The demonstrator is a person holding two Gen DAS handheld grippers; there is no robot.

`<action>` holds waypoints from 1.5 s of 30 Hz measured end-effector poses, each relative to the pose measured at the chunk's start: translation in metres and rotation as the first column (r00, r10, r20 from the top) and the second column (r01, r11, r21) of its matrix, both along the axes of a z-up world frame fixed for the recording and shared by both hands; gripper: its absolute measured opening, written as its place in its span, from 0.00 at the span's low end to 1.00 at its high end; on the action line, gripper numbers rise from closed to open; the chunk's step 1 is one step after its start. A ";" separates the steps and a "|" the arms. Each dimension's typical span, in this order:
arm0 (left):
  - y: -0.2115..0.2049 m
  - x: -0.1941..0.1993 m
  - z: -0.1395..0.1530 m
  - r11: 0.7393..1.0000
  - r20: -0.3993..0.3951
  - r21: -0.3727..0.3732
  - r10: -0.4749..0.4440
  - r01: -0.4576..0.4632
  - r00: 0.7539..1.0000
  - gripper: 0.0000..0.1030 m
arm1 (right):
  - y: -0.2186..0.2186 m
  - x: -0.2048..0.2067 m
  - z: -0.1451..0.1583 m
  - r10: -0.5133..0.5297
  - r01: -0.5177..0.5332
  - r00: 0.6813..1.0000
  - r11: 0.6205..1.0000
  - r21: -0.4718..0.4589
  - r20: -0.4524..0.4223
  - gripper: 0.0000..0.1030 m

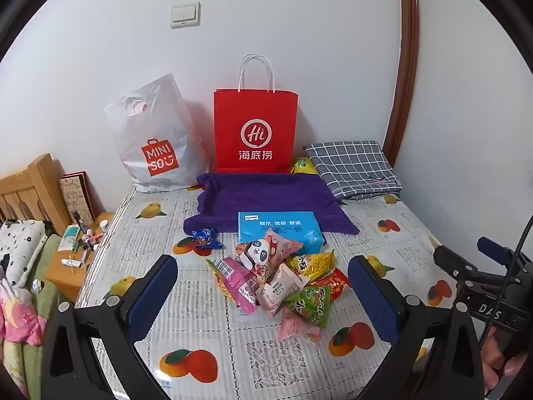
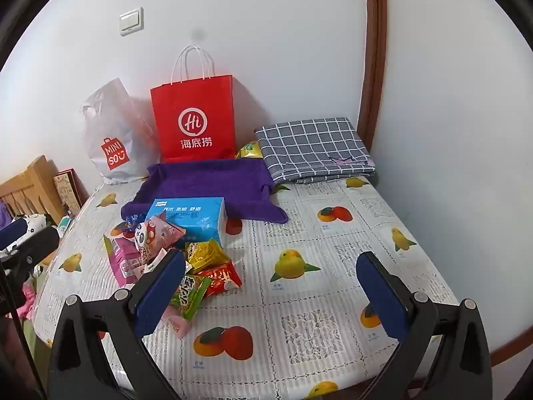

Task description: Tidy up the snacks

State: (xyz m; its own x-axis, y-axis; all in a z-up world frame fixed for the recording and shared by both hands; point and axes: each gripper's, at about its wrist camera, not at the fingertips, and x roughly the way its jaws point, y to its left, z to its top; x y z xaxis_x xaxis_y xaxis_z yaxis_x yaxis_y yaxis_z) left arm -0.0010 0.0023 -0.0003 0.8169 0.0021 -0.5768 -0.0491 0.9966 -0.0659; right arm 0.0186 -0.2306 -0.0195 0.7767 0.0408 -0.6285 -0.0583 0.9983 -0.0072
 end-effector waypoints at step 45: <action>-0.013 -0.011 0.001 0.999 0.018 0.025 -0.028 0.027 0.999 1.00 | -0.009 -0.019 0.016 -0.008 0.007 0.999 1.000 0.014 0.053 0.99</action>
State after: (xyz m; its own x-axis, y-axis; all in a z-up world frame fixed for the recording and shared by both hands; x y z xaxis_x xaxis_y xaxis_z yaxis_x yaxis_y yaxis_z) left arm -0.0120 -0.0108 0.0006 0.8271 -0.0064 -0.5620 -0.0209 0.9989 -0.0421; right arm -0.0006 -0.2398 -0.0033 0.8091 0.0433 -0.5861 -0.0506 0.9987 0.0039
